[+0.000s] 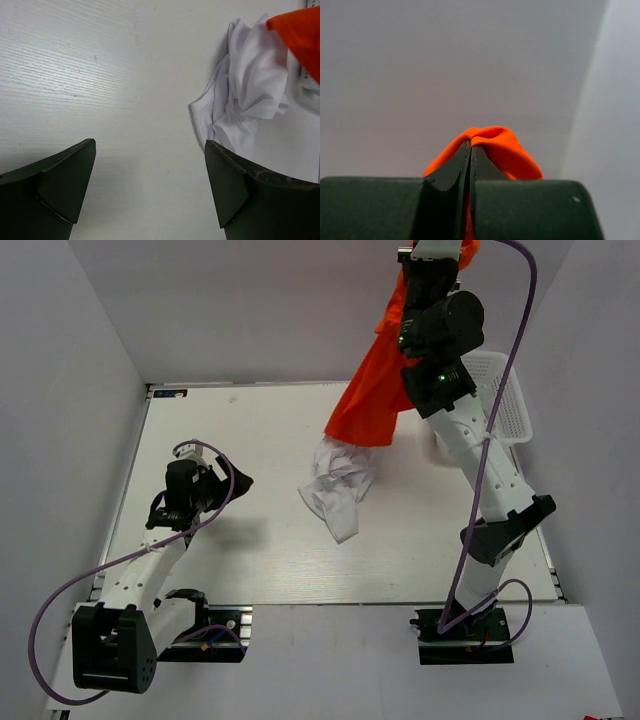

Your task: Fold and stack the t-shirts

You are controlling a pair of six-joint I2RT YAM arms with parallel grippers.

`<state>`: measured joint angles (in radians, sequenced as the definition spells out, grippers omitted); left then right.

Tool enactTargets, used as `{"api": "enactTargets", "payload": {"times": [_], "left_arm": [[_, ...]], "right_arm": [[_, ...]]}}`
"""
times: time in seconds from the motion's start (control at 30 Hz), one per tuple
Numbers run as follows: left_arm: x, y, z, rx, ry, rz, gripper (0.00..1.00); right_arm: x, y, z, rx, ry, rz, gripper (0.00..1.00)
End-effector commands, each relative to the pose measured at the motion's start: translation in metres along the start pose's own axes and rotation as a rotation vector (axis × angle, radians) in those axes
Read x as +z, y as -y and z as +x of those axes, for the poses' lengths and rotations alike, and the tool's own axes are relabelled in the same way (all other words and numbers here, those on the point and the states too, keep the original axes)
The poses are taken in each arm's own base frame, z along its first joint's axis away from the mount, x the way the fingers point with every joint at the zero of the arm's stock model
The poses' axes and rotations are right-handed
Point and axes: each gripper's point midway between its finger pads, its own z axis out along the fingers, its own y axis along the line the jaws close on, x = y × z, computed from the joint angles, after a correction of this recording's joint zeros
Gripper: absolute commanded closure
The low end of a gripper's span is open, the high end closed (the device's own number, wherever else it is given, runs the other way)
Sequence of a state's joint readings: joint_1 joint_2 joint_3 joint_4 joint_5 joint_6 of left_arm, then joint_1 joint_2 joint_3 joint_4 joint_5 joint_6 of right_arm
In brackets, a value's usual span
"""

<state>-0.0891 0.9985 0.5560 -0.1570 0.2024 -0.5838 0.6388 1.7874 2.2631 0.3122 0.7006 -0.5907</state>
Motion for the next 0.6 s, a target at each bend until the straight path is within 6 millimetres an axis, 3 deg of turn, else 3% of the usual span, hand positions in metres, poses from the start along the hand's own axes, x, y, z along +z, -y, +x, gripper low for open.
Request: {"api": "enactTargets", "payload": {"times": [0.0, 0.07, 0.13, 0.17, 0.23, 0.27, 0.4, 0.5, 0.57], "left_arm": [[0.000, 0.005, -0.006, 0.014, 0.011, 0.009, 0.00], [0.000, 0.003, -0.006, 0.014, 0.016, 0.001, 0.00], [0.000, 0.003, -0.006, 0.014, 0.017, 0.001, 0.00], [0.001, 0.002, -0.005, 0.012, 0.009, -0.004, 0.00], [0.001, 0.001, -0.005, 0.021, 0.009, -0.004, 0.00], [0.002, -0.001, -0.001, 0.019, 0.001, -0.009, 0.00], [0.008, -0.010, 0.003, 0.013, -0.017, -0.045, 0.00], [0.012, -0.013, 0.004, 0.010, -0.027, -0.062, 0.00], [0.017, -0.016, 0.007, 0.006, -0.047, -0.075, 0.00]], "right_arm": [[0.007, 0.076, -0.042, -0.106, 0.139, 0.259, 1.00], [0.012, 0.098, -0.044, -0.129, 0.168, 0.312, 1.00], [0.018, 0.104, -0.049, -0.162, 0.214, 0.314, 1.00], [0.023, 0.122, -0.047, -0.173, 0.234, 0.364, 1.00], [0.028, 0.131, -0.056, -0.167, 0.289, 0.373, 1.00], [0.035, 0.145, -0.052, -0.197, 0.313, 0.389, 1.00], [0.047, 0.170, -0.043, -0.203, 0.394, 0.427, 1.00], [0.071, 0.174, 0.000, -0.310, 0.357, 0.378, 1.00], [0.082, 0.166, 0.034, -0.334, 0.322, 0.347, 1.00]]}}
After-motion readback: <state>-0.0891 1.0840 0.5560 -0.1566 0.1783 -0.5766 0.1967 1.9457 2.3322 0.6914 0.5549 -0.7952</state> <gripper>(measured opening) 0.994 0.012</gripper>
